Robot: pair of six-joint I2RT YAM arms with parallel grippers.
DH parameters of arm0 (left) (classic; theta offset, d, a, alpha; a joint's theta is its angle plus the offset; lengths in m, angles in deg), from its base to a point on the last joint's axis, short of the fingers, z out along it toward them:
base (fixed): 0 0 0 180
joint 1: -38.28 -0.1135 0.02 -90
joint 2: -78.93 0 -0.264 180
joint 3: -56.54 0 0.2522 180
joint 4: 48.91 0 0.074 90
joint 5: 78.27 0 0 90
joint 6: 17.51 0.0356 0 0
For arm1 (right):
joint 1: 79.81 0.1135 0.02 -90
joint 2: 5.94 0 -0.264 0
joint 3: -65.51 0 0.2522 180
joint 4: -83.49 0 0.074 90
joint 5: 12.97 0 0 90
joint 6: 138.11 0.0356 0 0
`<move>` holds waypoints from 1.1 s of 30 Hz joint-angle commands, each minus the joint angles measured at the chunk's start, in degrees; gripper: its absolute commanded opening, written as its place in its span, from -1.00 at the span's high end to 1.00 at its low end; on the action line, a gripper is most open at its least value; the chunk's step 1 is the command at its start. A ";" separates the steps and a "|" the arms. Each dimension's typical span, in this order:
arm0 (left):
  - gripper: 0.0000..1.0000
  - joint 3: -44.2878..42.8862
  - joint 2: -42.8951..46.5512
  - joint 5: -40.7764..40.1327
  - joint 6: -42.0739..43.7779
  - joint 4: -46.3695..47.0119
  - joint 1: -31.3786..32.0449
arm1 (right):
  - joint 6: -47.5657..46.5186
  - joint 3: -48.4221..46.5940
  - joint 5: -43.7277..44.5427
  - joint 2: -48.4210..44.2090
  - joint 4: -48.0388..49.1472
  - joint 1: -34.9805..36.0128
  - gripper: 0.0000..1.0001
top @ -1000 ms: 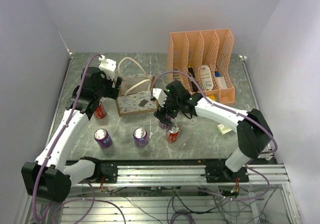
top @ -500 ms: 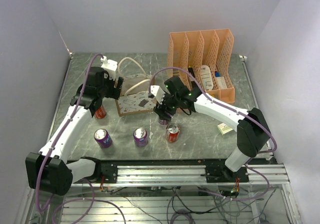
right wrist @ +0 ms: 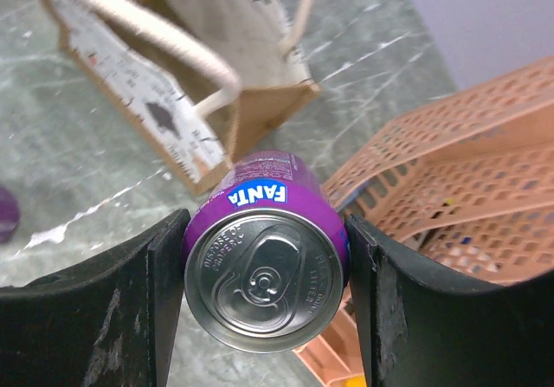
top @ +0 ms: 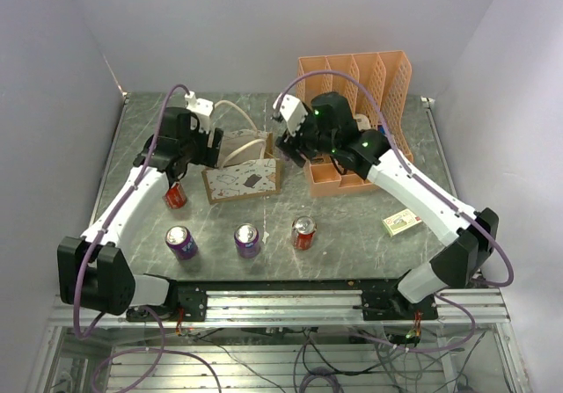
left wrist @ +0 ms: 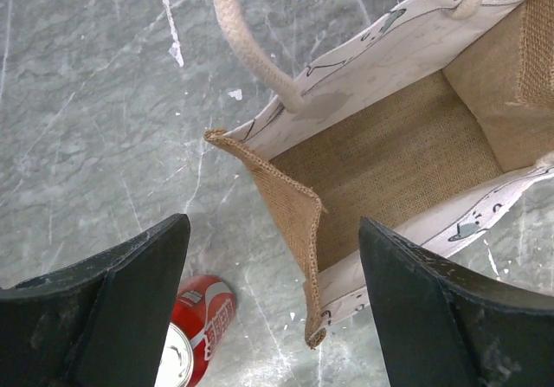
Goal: Place the beverage into the canvas bag
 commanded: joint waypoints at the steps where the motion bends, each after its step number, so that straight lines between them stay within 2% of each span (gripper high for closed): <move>1: -0.76 -1.32 -0.74 2.51 -1.99 1.21 -0.31 | 0.93 -5.74 6.22 -1.20 4.89 -1.35 0.55; 5: -0.64 -0.42 -1.81 3.45 -2.17 2.35 -0.31 | 2.27 -11.15 2.34 1.68 5.76 -1.97 0.55; 13: -0.22 2.23 -1.87 7.07 -4.00 4.88 -0.31 | 5.29 -21.36 -5.55 11.48 5.93 -1.98 0.58; 23: 0.24 2.84 -3.27 9.75 -2.88 4.94 -0.31 | 9.94 -34.12 -17.20 23.95 1.25 -1.99 0.62; 30: 0.76 4.39 -2.04 10.37 -1.82 6.27 -0.31 | 11.66 -35.39 -20.55 29.88 0.31 -1.93 0.66; 33: 0.86 4.67 -1.86 10.12 -1.11 6.31 -0.31 | 11.65 -35.36 -19.82 31.32 -0.55 -1.94 0.67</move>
